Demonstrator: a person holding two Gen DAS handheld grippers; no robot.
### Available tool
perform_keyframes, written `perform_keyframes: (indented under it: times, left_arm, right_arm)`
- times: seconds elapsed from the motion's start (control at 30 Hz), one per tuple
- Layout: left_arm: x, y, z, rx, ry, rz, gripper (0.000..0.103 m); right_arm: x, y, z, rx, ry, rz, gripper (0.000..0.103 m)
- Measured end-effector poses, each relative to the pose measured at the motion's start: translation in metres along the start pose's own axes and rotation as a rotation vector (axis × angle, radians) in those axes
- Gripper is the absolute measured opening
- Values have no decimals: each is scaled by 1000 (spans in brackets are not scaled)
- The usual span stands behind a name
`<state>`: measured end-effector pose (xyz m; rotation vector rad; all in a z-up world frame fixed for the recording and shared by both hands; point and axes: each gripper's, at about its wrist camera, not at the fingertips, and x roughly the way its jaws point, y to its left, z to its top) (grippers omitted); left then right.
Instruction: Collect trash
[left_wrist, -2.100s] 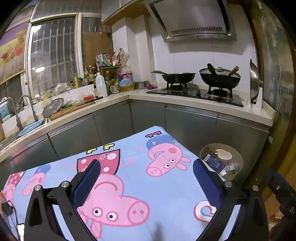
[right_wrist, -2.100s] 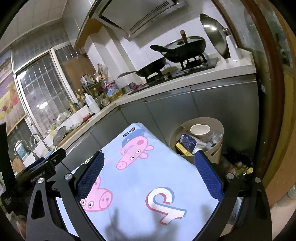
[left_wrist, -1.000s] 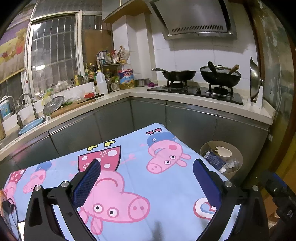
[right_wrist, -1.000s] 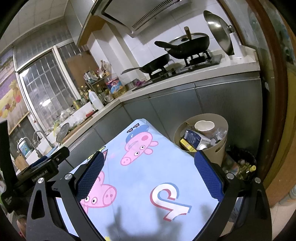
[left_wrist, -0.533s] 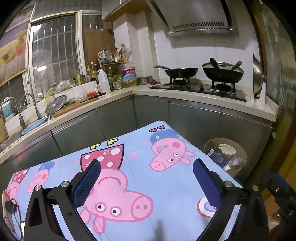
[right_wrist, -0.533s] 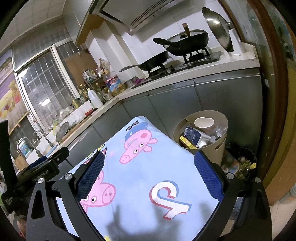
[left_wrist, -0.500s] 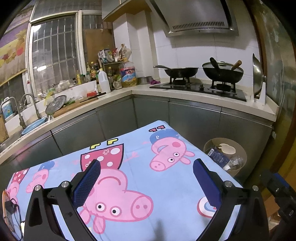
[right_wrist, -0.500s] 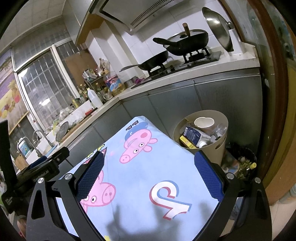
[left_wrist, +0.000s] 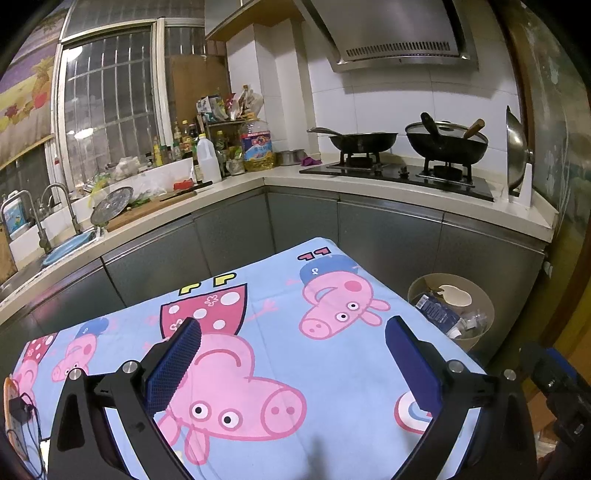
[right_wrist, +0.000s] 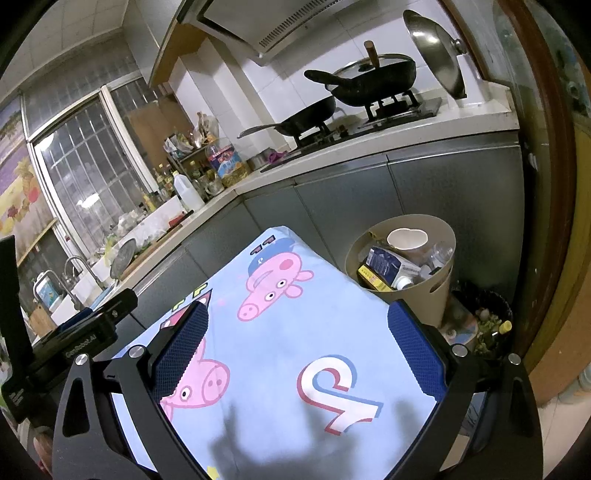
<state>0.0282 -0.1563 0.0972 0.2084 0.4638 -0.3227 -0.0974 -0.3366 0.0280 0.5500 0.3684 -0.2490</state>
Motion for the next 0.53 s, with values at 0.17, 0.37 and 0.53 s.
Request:
perform_keyframes:
  times: [0.17,0.37,0.53]
  left_arm:
    - [2,-2,-6,2,6,-41,99]
    - [-6,-9,-4,14,-11,-40,99]
    - [-6,-11,-2,19,-8,-44,99]
  right_arm:
    - [4,-1,0,1,9,-1,97]
    - [9,-4,-2,7,24,-9,97]
    - [12,-8,-3,25,39,-13,97]
